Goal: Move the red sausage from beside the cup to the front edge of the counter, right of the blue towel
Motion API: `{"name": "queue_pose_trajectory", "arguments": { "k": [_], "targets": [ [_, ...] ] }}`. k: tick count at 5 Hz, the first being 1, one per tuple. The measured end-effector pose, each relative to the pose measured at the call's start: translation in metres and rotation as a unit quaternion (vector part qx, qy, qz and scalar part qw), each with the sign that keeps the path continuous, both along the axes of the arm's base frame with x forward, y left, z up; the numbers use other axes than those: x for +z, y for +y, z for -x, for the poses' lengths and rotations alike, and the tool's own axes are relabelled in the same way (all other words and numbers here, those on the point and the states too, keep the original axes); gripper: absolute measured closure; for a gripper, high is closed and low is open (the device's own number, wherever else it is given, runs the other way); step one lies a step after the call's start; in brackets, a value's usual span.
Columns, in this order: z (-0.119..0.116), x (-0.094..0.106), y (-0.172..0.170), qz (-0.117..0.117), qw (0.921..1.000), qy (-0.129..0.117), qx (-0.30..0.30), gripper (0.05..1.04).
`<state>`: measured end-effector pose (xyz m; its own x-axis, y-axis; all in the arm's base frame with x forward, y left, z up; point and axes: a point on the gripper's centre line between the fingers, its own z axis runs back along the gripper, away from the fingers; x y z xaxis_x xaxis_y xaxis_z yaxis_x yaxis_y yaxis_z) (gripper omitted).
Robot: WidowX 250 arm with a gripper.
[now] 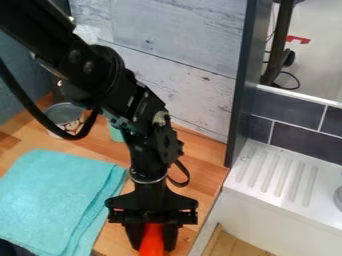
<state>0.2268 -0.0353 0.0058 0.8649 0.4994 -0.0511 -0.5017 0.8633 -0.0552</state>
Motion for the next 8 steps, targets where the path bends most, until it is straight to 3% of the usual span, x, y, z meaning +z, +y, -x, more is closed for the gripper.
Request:
{"name": "queue_pose_trajectory", "arguments": {
  "k": [1,2,3,4,5,6,7,8],
  "targets": [
    [-0.003,-0.003,-0.002,0.021,0.9992,-0.025,-0.023,0.507],
    [-0.007,-0.003,0.002,0.031,0.9977,-0.035,-0.050,0.415],
    [-0.012,-0.002,0.003,0.032,0.9969,-0.042,-0.058,0.213],
    [-0.007,0.001,0.016,0.016,0.9975,-0.018,-0.067,0.088],
    [-0.018,0.027,0.023,-0.009,0.9969,-0.031,-0.072,0.085],
    [-0.028,0.055,0.024,-0.015,0.9941,-0.038,-0.100,0.085],
    [-0.030,0.077,0.025,-0.019,0.9887,-0.073,-0.130,0.084],
    [-0.020,0.090,0.046,-0.019,0.9870,-0.069,-0.144,0.084]
  ]
}}
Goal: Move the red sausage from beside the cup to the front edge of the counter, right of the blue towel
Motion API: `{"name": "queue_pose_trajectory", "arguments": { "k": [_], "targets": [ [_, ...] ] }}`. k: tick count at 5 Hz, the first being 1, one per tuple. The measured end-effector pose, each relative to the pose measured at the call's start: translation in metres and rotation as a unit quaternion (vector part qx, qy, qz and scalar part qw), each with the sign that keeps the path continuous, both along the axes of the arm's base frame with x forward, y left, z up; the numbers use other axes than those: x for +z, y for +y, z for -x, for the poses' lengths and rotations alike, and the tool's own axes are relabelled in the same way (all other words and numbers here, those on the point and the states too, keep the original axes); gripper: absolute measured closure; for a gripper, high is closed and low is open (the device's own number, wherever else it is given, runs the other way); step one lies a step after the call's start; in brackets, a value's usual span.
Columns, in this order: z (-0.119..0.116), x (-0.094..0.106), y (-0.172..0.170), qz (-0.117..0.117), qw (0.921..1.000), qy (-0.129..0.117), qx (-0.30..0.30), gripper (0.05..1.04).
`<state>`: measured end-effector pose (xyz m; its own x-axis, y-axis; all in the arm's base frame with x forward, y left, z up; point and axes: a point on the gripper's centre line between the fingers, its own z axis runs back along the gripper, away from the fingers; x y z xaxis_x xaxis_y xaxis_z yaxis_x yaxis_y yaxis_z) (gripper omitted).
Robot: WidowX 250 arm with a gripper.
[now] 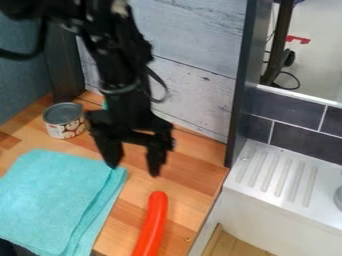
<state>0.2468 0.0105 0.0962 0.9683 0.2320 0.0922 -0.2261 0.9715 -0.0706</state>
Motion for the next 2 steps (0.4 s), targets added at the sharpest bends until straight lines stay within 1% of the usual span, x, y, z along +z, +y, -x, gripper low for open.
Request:
{"name": "queue_pose_trajectory", "arguments": {
  "k": [1,2],
  "targets": [
    [0.003,0.005,0.024,-0.029,0.9982,0.003,-0.052,0.084],
    [0.010,0.011,0.049,-0.034,0.9962,-0.003,-0.079,0.084]
  ]
}}
